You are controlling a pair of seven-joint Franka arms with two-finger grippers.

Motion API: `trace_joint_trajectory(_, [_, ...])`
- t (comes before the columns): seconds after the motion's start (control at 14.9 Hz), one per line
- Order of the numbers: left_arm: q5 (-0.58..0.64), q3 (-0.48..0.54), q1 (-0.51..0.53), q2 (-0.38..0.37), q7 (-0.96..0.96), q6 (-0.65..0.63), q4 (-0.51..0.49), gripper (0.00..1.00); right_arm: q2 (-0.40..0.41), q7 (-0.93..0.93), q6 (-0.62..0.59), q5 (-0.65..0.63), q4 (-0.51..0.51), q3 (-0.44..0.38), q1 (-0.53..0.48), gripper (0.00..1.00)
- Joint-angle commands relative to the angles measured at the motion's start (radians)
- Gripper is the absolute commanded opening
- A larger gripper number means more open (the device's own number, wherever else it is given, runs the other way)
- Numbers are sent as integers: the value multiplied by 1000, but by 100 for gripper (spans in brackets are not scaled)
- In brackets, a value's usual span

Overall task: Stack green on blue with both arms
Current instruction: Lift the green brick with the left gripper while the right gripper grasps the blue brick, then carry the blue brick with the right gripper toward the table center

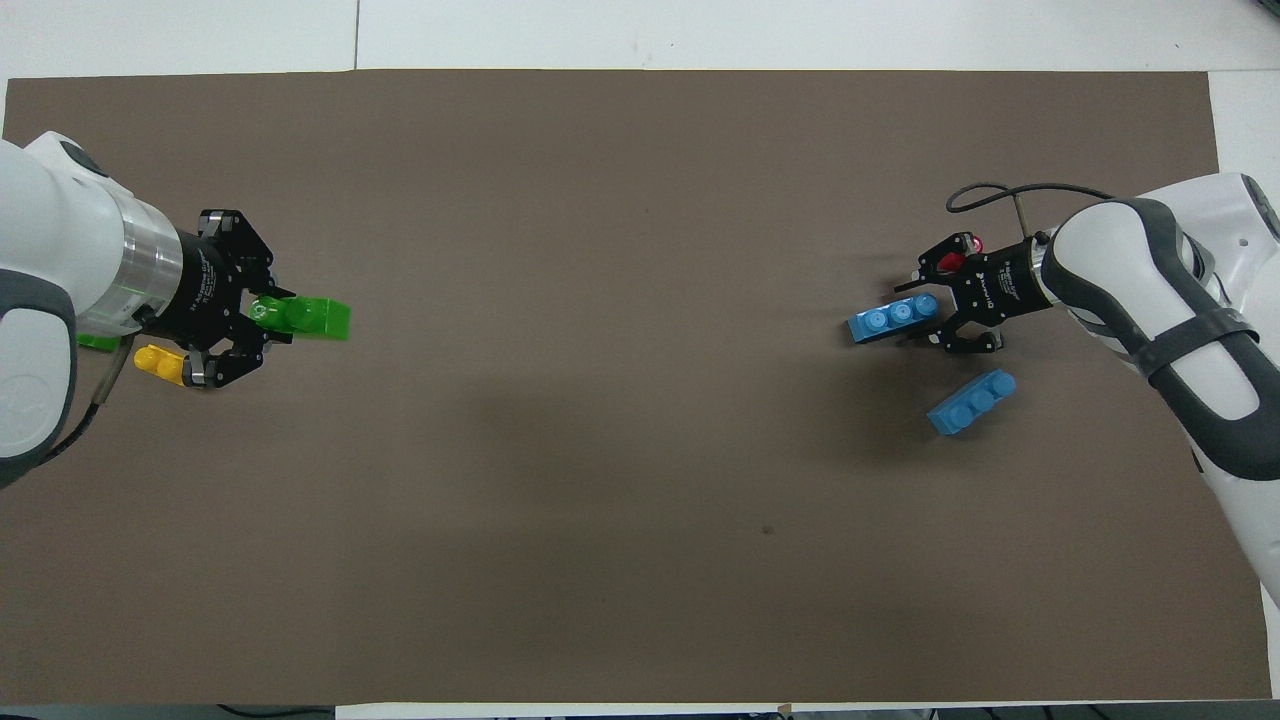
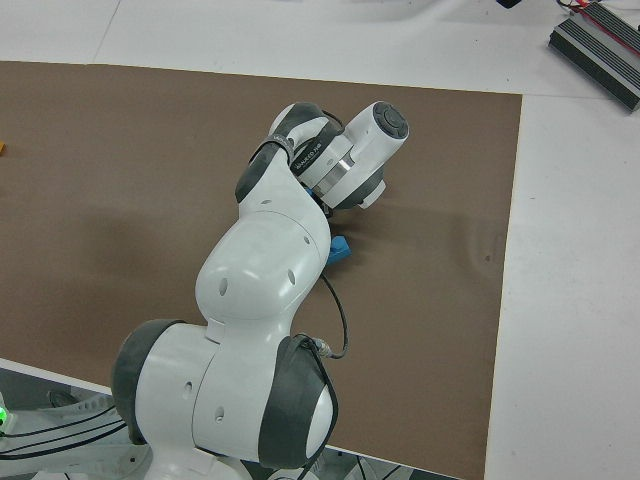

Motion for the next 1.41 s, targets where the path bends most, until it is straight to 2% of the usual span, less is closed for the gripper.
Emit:
trace_joint_trajectory(0.0, [-15, 3, -3, -17, -14, -11, -9, 0, -12, -32, 5, 20, -18, 9, -16, 23])
trace_joint_trajectory(0.07, [-15, 5, -3, -17, -12, -11, -9, 0, -12, -44, 0, 20, -16, 9, -16, 7])
trace_joint_trajectory(0.13, [-14, 3, -3, -17, -14, -11, -9, 0, -12, -48, -6, 26, -16, 9, -16, 0])
trace_joint_trajectory(0.47, [-17, 5, -3, -17, -15, -13, -9, 0, -12, -29, -23, 62, -6, 9, -5, 0])
trace_joint_trajectory(0.74, [-18, 3, -3, -18, -15, -13, -14, 0, -38, 130, -56, 63, 13, 21, 38, 0])
trace_joint_trajectory(1.01, [-29, 3, -3, -18, -20, -13, -14, 0, -69, 323, -23, 114, 34, 21, 143, 0])
trace_joint_trajectory(1.34, [-37, 5, -3, -18, -24, -13, -13, 0, -87, 567, 123, 114, 39, 21, 326, 0])
